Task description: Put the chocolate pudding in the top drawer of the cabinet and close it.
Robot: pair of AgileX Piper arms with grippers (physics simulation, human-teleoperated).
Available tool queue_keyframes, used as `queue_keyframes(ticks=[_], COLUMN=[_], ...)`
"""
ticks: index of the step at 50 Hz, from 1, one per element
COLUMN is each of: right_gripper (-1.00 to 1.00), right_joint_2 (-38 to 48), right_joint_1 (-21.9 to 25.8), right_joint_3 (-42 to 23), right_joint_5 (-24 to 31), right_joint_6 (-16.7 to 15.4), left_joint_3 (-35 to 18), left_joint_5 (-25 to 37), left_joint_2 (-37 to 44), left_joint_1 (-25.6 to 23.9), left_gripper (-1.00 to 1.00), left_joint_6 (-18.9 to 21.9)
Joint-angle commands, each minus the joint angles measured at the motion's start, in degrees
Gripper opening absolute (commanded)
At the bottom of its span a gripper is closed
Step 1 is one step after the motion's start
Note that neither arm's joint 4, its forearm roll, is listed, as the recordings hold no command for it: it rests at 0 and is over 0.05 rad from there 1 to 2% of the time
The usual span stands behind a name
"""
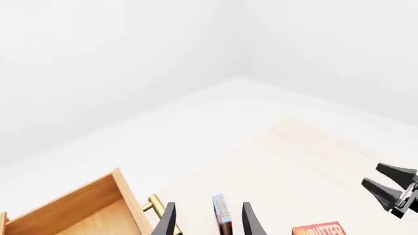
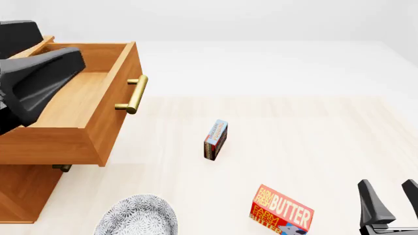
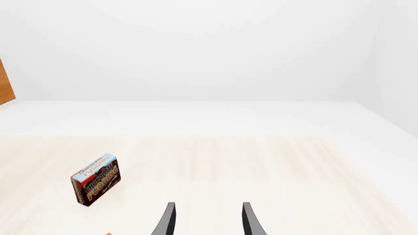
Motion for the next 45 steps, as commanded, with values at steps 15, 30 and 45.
queue_keyframes(ticks=[15,30,45], right_gripper=[1.0,1.0,1.0], right_joint_2=[-0.01,-0.01,0.0], right_joint_1=[0.01,0.0,0.0], right_joint_3=[0.0,0.0,0.0], right_joint_5=[0.0,0.0,0.0], right_joint_6=[-0.01,0.01,0.0], left_joint_3=[18.41,27.85,33.25], left_joint_5=[-8.21,-16.18,-25.34], left_joint_2=[-12.82,-13.75,-7.16], left_joint_1=[-11.72,-15.87,-20.96], left_gripper=[1.0,1.0,1.0], left_joint_6=[6.01,2.69,-1.48])
